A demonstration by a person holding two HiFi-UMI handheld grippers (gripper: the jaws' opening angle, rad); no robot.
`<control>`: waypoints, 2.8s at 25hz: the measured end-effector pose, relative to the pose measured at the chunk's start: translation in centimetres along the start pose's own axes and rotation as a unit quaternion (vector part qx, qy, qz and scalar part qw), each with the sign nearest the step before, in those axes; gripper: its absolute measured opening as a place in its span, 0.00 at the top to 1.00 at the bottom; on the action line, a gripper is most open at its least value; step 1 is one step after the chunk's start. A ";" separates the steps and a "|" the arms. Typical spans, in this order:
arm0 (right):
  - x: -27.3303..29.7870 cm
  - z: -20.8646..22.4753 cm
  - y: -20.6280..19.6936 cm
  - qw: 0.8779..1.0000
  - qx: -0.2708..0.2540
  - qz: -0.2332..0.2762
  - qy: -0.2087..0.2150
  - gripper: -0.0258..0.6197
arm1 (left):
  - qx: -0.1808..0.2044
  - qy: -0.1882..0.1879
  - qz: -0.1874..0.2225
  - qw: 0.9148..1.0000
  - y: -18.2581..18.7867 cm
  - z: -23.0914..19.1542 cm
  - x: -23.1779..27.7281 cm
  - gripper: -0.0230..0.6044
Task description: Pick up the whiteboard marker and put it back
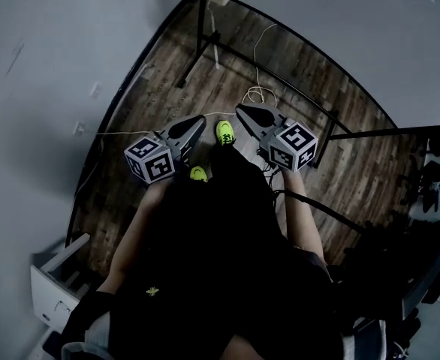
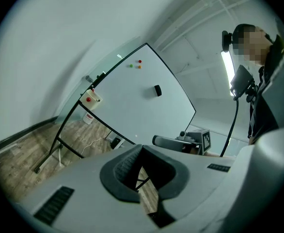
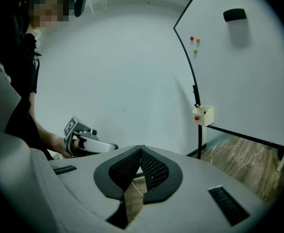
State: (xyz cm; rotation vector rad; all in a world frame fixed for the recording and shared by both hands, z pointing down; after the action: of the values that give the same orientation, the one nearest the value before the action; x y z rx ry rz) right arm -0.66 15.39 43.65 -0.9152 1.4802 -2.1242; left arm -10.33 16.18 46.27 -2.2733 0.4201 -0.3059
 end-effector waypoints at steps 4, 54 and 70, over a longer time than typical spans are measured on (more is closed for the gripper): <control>1.7 1.7 0.3 1.000 0.007 0.005 0.020 0.96 | -0.001 0.018 0.011 1.000 0.9 -1.5 0.6 0.93; 11.5 24.9 6.7 0.991 -0.093 -0.037 0.092 0.96 | -0.005 0.153 0.067 0.986 12.9 -12.1 16.8 0.93; 16.2 27.4 8.6 0.987 -0.131 -0.059 0.071 0.90 | -0.009 0.114 0.056 0.992 16.4 -16.1 19.3 0.93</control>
State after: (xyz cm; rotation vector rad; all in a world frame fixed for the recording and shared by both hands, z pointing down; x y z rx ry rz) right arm 6.71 -16.58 46.54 -0.9799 1.8550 -2.1501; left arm -1.53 -12.47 46.33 -2.2291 0.6667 -0.5093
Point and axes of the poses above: the fingertips, and each gripper's own axes: x forward along the fingers, z to its right, y out of its top, the point moved 1 cm from there along -x, backward along the fingers, and after that the axes turned 1 degree about -x, right-handed, at the moved point
